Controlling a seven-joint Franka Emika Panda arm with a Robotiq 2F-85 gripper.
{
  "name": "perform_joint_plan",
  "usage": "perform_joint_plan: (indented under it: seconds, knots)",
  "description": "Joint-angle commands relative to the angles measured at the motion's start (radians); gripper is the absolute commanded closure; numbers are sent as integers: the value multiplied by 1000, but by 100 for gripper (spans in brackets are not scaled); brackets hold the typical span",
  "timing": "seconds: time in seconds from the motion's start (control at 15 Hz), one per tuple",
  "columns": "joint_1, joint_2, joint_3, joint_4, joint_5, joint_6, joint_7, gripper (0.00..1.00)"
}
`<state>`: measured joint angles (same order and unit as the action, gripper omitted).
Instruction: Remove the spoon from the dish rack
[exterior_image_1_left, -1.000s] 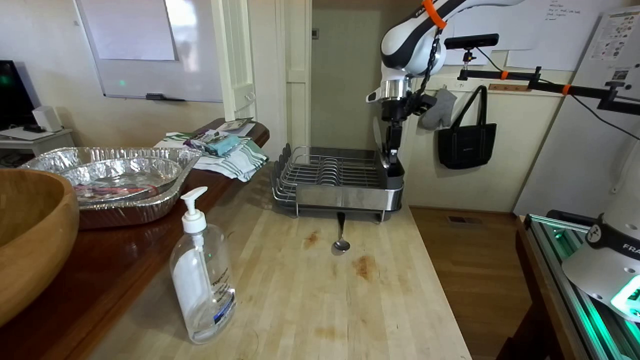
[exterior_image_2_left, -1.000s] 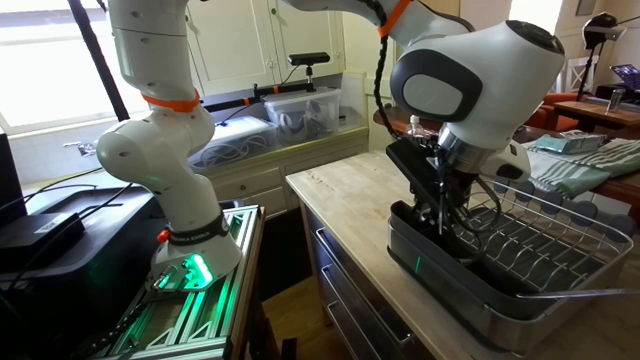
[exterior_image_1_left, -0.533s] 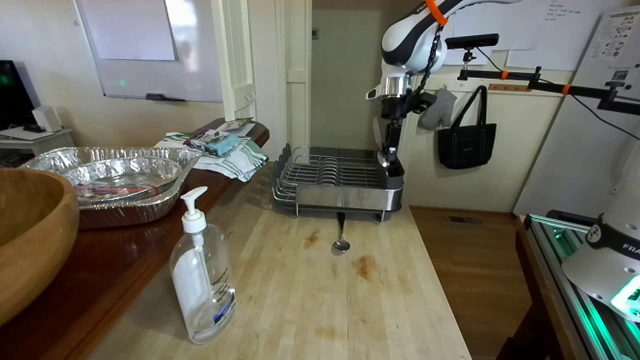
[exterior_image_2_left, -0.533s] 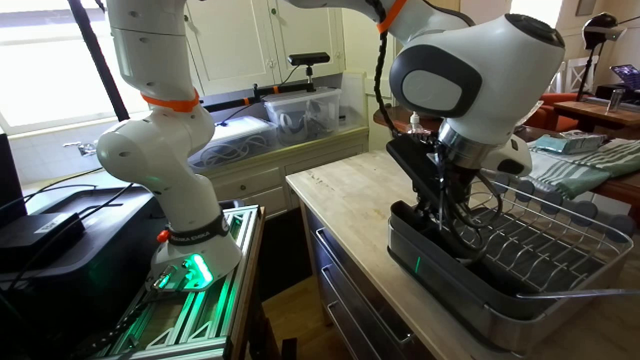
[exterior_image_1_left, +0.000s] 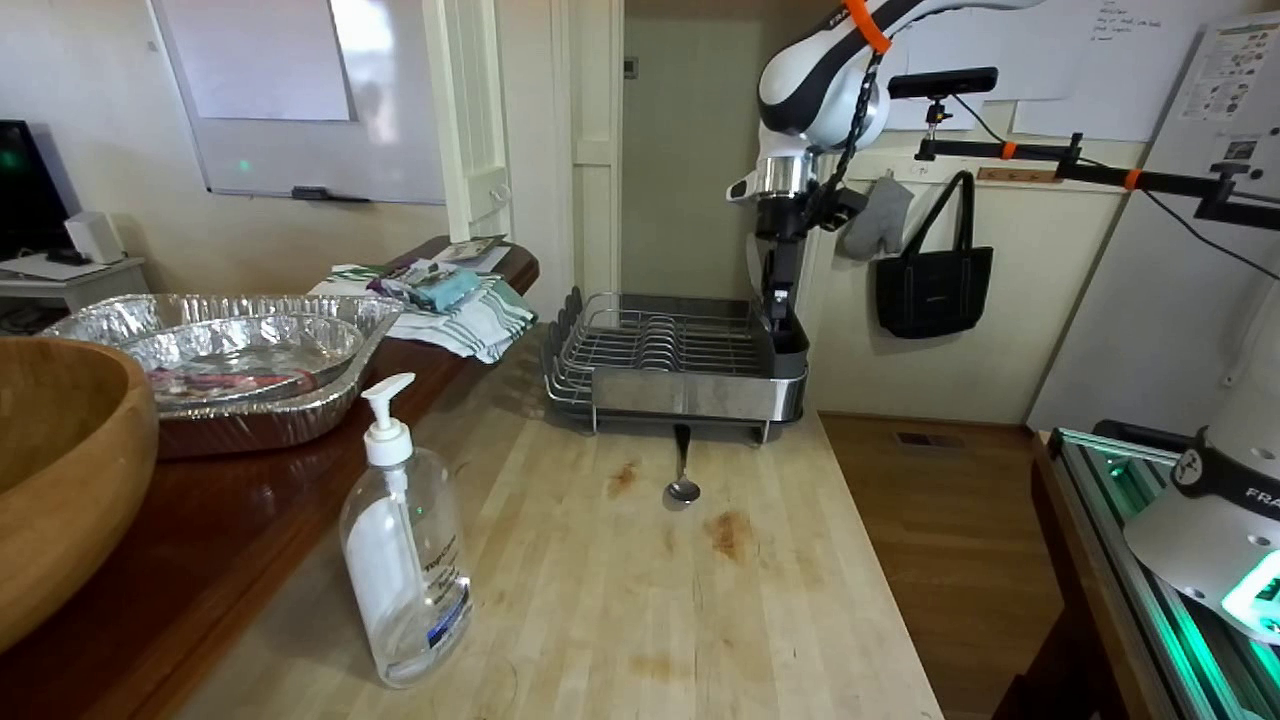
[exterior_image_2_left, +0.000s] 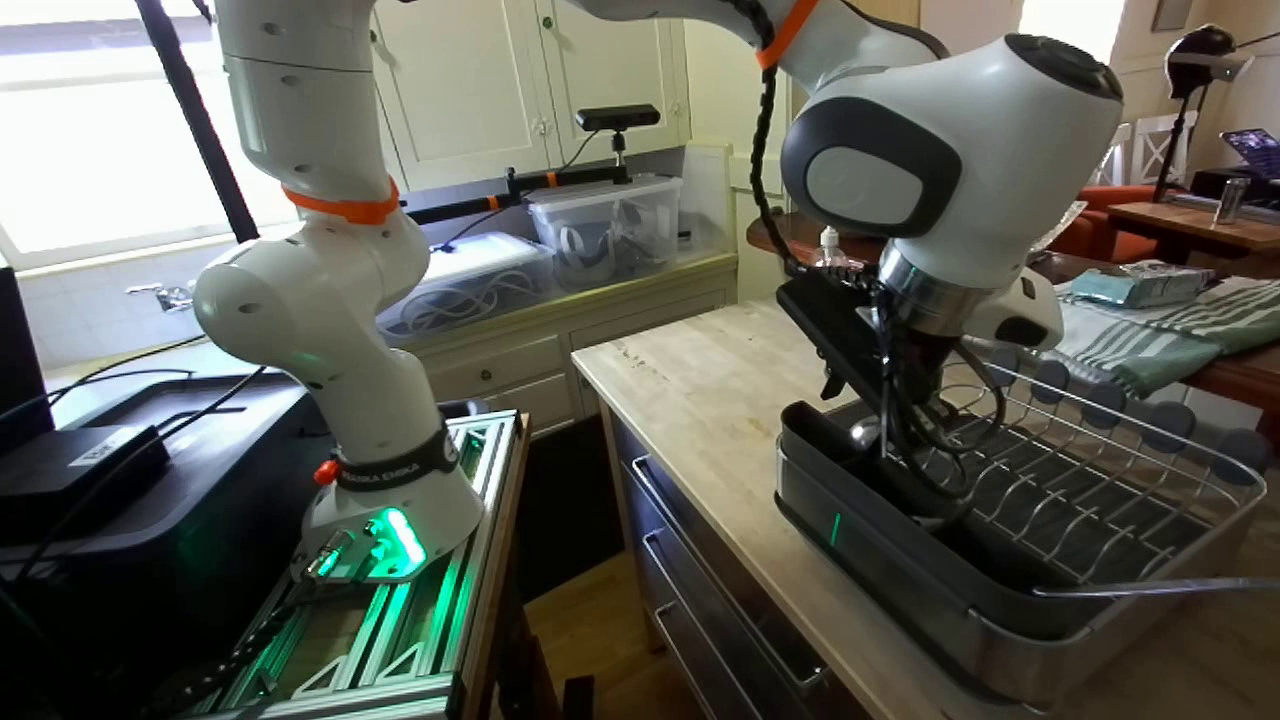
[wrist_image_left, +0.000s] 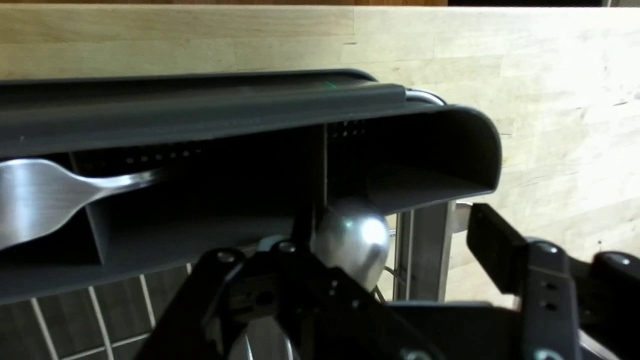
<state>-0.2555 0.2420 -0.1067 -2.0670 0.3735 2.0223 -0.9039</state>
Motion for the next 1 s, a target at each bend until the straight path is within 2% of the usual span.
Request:
perform_joint_plan:
  seconds: [0.0, 0.2, 0.27, 0.47, 0.73, 0.8, 0.93]
  knots:
    - [3, 16, 12, 12, 37, 24, 1, 0]
    - [7, 16, 17, 12, 41, 29, 2, 1]
    - [8, 17, 19, 12, 41, 31, 2, 8]
    - [10, 17, 22, 13, 37, 32, 3, 40]
    - [11, 17, 23, 13, 34, 36, 6, 49]
    - [11, 17, 23, 13, 34, 35, 6, 46]
    - [11, 18, 24, 15, 34, 35, 8, 48]
